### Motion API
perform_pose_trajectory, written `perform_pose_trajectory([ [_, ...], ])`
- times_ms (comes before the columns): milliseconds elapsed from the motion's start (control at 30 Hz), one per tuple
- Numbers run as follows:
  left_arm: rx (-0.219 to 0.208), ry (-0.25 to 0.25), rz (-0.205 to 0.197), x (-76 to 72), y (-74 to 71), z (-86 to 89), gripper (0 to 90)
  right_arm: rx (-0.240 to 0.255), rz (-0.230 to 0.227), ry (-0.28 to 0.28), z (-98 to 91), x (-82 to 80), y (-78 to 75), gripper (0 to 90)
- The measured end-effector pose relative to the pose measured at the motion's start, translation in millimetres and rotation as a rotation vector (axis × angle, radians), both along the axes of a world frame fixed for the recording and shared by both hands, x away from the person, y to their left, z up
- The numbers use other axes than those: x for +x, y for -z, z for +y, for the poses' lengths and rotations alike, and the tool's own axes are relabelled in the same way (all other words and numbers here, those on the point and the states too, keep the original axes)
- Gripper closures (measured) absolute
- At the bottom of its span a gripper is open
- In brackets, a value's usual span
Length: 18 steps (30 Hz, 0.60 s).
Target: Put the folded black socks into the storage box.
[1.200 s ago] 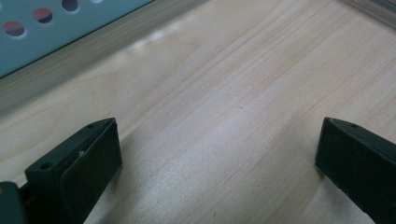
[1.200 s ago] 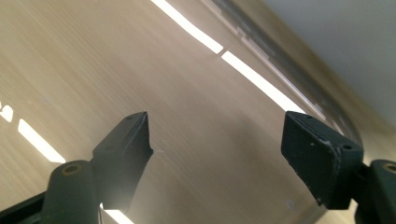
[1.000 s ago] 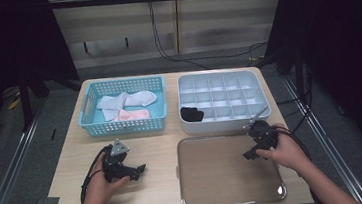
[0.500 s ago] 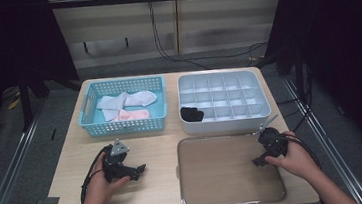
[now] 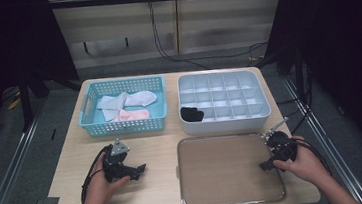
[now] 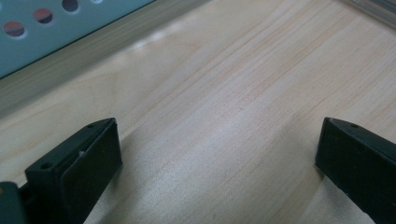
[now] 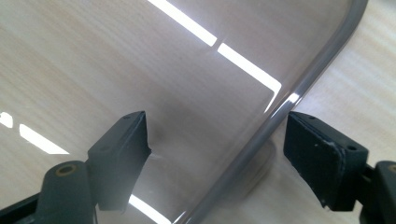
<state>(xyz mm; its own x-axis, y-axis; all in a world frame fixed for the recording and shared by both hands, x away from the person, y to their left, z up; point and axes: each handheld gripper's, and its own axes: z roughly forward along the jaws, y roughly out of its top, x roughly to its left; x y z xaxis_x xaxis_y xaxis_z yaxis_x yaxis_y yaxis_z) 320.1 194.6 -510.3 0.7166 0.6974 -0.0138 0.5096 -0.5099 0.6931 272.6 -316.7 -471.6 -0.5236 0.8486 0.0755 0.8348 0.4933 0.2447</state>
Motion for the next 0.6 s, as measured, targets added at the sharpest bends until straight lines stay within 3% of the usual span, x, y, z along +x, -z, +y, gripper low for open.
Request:
perform_pose_trajectory([
  [167, -0.003, -0.004, 0.0, 0.3, 0.2, -0.8, 0.0, 0.014, 0.004, 0.015, 2.5, -1.6, 0.5, 21.8],
  [200, 0.021, -0.004, 0.009, 1.4, -1.9, -1.3, 0.0, 0.023, -0.008, 0.008, 5.5, -1.2, 1.3, 21.5],
  [333, 0.028, -0.005, 0.03, 1.8, -3.7, -3.7, 0.0, 0.022, -0.002, 0.003, 14.4, -0.3, 0.9, 21.2],
  [433, 0.037, 0.026, 0.037, 1.4, -7.9, -3.3, 7.3, 0.021, -0.007, -0.019, 23.3, 2.0, 1.3, 21.2],
  [467, 0.028, 0.042, 0.052, 1.0, -12.6, -2.8, 18.1, 0.015, -0.002, -0.027, 28.7, 3.9, 1.0, 21.2],
  [600, -0.01, 0.07, 0.057, -3.7, -24.9, -10.2, 18.1, 0.019, -0.004, -0.039, 36.4, 6.6, 1.2, 20.9],
])
